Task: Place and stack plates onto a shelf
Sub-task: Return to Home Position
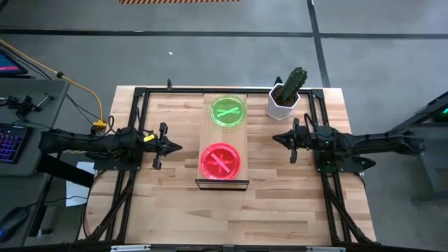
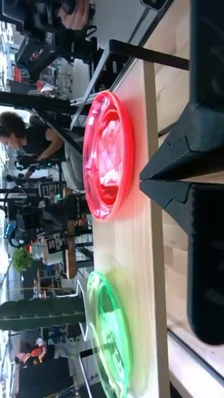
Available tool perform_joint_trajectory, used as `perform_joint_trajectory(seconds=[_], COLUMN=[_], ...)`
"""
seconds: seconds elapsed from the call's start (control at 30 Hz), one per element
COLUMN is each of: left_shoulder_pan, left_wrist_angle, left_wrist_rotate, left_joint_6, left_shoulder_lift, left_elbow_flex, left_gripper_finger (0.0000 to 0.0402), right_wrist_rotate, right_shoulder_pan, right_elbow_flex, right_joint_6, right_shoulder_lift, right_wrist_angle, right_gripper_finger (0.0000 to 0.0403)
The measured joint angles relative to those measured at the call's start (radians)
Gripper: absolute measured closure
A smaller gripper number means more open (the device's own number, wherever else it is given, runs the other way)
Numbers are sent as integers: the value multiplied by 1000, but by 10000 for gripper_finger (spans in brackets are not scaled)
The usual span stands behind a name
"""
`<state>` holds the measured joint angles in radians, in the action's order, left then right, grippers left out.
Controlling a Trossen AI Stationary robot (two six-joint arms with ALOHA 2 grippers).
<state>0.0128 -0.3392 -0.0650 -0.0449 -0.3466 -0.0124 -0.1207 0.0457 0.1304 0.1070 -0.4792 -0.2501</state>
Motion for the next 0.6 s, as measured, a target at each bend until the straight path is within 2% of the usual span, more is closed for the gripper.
perform_joint_trajectory(seconds=[0.3,0.43,0.53,0.6], left_shoulder_pan=[0,0,0,0], left_wrist_angle=[7,7,6,6], left_wrist_rotate=[0,0,1,1], left_joint_6=[0,0,0,0], left_shoulder_lift=[0,0,0,0], left_elbow_flex=[0,0,0,0], left_gripper_finger=[401,401,401,401], right_wrist_rotate=[82,99,95,95], right_shoulder_pan=[85,69,51,37], right_elbow_flex=[-10,-118,-121,-120], right_joint_6=[-11,15,24,23], right_shoulder_lift=[231,286,296,300], right_wrist_angle=[219,116,163,135], right_gripper_finger=[402,403,403,403])
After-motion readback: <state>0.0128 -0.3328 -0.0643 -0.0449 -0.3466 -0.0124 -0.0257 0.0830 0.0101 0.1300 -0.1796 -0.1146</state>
